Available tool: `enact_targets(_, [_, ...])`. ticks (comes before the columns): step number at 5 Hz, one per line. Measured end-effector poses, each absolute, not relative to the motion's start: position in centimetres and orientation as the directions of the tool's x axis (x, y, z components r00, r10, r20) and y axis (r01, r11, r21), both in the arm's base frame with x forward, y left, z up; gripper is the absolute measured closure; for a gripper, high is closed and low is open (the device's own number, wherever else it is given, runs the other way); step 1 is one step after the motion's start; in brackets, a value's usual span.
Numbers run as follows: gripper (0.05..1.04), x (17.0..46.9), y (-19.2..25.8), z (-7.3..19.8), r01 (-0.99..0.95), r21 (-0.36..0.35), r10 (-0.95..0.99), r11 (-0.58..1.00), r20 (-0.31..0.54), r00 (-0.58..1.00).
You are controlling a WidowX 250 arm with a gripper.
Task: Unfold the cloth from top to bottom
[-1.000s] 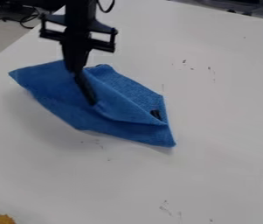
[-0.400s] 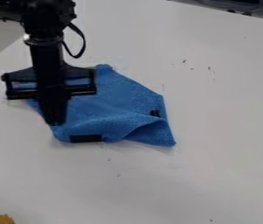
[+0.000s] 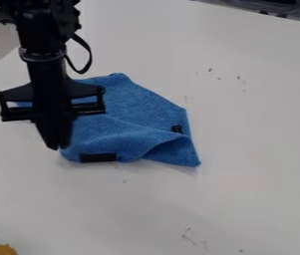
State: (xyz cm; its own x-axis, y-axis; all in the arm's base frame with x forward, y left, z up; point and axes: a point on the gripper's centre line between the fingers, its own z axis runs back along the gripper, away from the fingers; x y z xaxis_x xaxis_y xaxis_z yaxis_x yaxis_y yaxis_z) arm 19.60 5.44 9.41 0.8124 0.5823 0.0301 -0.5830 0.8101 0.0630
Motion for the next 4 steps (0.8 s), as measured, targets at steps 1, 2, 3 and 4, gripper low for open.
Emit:
enact_targets(1, [0.612,20.0,5.63,9.12,-0.539,0.057,0.536,0.84,0.064,0.842])
enact_targets(2, [0.3,20.06,5.66,9.16,-0.536,0.058,0.532,0.842,0.067,0.844])
enact_targets(3, [0.079,20.05,5.67,9.16,-0.538,0.057,0.534,0.841,0.066,0.843])
enact_targets(4, [0.075,20.05,5.67,9.16,-0.538,0.057,0.534,0.841,0.066,0.843])
